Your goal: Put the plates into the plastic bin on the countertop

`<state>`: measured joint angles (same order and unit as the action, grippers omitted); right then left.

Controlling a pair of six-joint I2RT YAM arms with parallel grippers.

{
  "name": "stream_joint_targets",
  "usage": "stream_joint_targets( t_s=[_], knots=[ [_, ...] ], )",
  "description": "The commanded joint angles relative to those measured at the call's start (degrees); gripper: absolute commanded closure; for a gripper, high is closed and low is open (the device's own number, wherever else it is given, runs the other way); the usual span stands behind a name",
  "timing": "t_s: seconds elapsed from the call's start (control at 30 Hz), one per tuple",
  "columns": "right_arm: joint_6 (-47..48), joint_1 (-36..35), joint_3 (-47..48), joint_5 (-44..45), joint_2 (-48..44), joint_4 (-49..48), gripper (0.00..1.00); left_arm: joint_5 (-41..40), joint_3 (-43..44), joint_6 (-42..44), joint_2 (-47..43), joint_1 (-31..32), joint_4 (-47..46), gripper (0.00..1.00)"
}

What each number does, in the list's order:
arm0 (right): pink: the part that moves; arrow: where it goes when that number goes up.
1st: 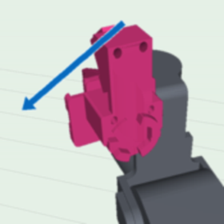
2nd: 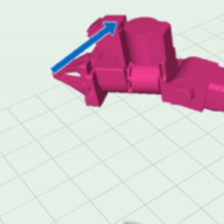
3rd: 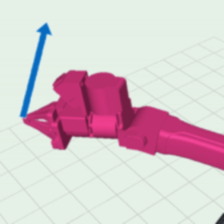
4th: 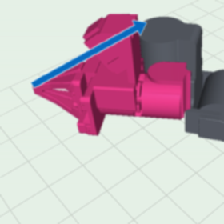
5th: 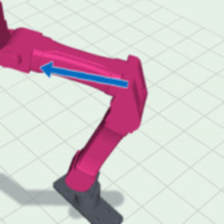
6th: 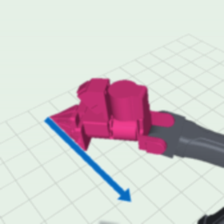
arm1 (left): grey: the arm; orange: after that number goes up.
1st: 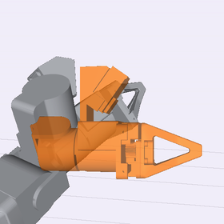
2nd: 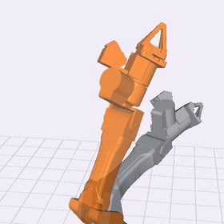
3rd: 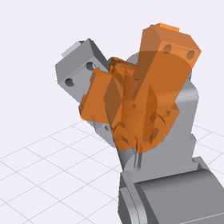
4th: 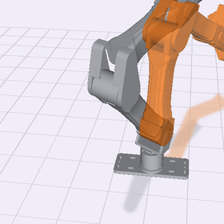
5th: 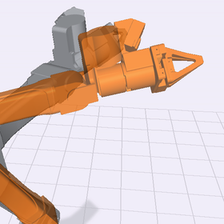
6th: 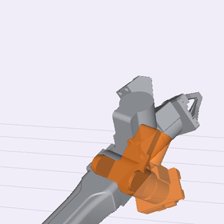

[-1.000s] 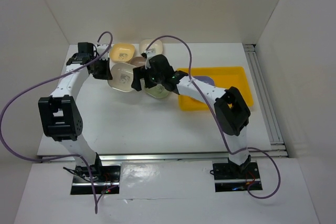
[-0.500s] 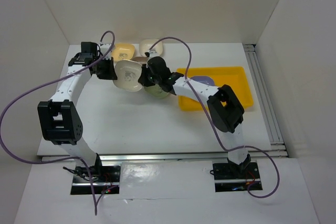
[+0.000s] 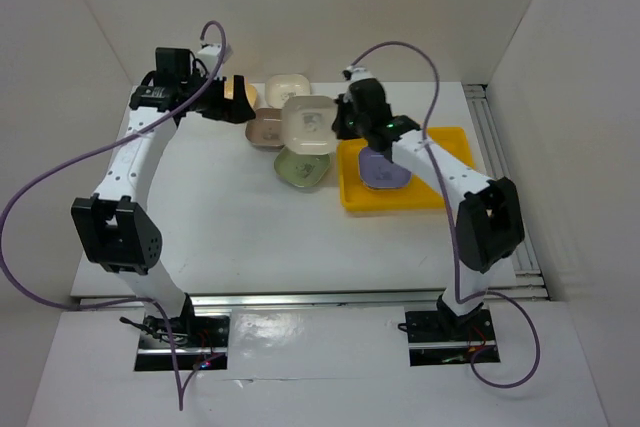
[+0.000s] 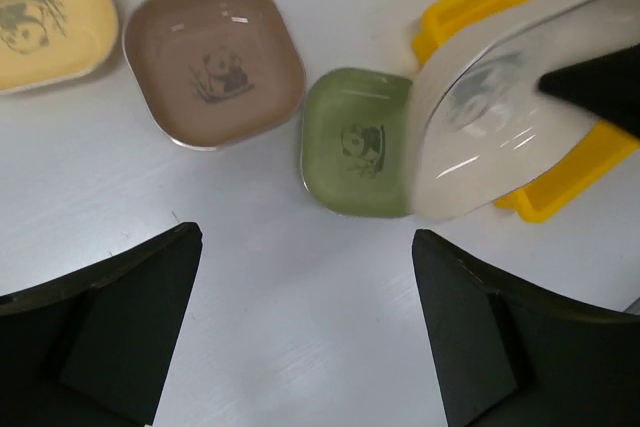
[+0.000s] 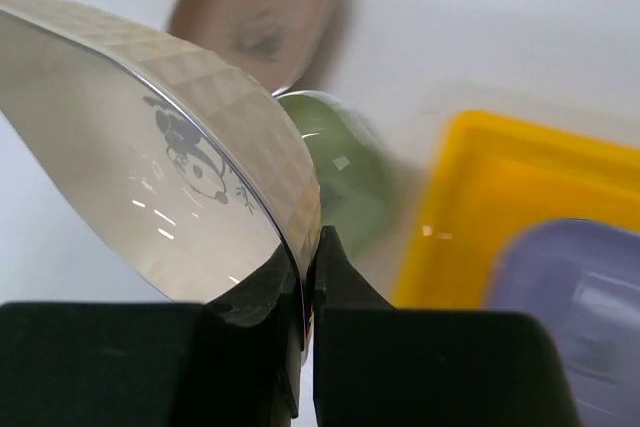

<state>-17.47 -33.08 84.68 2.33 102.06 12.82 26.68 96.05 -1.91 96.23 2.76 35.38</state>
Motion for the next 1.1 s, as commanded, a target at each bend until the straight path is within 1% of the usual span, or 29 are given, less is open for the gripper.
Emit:
stream_joint_targets(
  t_s=[0.0,0.07,0.1,0.17,0.23,0.37,0.4,0.5,0.7,0.8,0.83,0.87,0.97,1.03,1.07],
  knots=[
    [8.8,6.8,-1.1,-1.0,-7.1,8.3,1.00,-1.3,4.5,-0.6,5.4,-0.3,-1.4,0.00],
    [11.1,11.2,-1.1,-2.4,-7.9,11.2,1.00,-1.8,6.7,-1.3,8.5,-0.3,-1.4,0.00],
    [11.8,12.8,-1.6,-4.9,-7.9,14.3,1.00,-2.4,9.1,-1.3,11.7,-0.3,-0.8,0.00],
    [14.4,16.6,-1.6,-8.2,-7.9,16.7,1.00,-3.3,11.7,-0.1,14.5,0.2,-0.3,0.00],
    [15.6,18.4,-2.2,-9.4,-7.2,20.1,1.00,-4.8,14.9,-0.1,17.7,0.8,-0.3,0.00],
    [17.3,22.0,-2.9,-9.4,-6.7,22.0,1.00,-6.7,20.0,1.0,22.9,0.8,-0.3,0.00],
    [17.3,22.6,-3.5,-8.7,-6.7,22.0,1.00,-7.2,22.0,1.6,24.1,1.4,0.3,0.00],
    [17.3,24.5,-3.5,-8.7,-6.2,22.7,1.00,-8.7,24.4,1.6,28.0,1.4,0.9,0.00],
    [17.9,25.1,-4.5,-7.9,-4.9,23.2,0.98,-9.8,26.0,2.7,32.2,1.9,0.9,0.00],
    [17.9,25.6,-3.6,-7.9,-3.6,23.2,0.91,-10.9,27.2,2.7,33.9,2.4,0.9,0.00],
    [17.9,25.6,-2.7,-7.9,-3.6,23.8,0.86,-11.4,27.8,3.2,34.6,2.9,0.9,0.00],
    [17.9,25.6,-1.4,-7.9,-2.8,23.8,0.64,-12.1,28.3,3.2,35.3,2.9,0.9,0.00],
    [17.9,25.6,0.4,-8.5,-2.3,24.8,0.16,-12.8,28.9,3.2,35.9,2.9,1.5,0.00],
    [17.9,25.6,1.3,-8.5,-2.9,24.8,0.00,-12.8,28.9,3.2,36.4,2.9,1.5,0.00],
    [17.9,25.6,2.8,-8.5,-3.8,24.2,0.00,-12.8,28.9,3.2,36.4,2.9,1.5,0.00]
  ],
)
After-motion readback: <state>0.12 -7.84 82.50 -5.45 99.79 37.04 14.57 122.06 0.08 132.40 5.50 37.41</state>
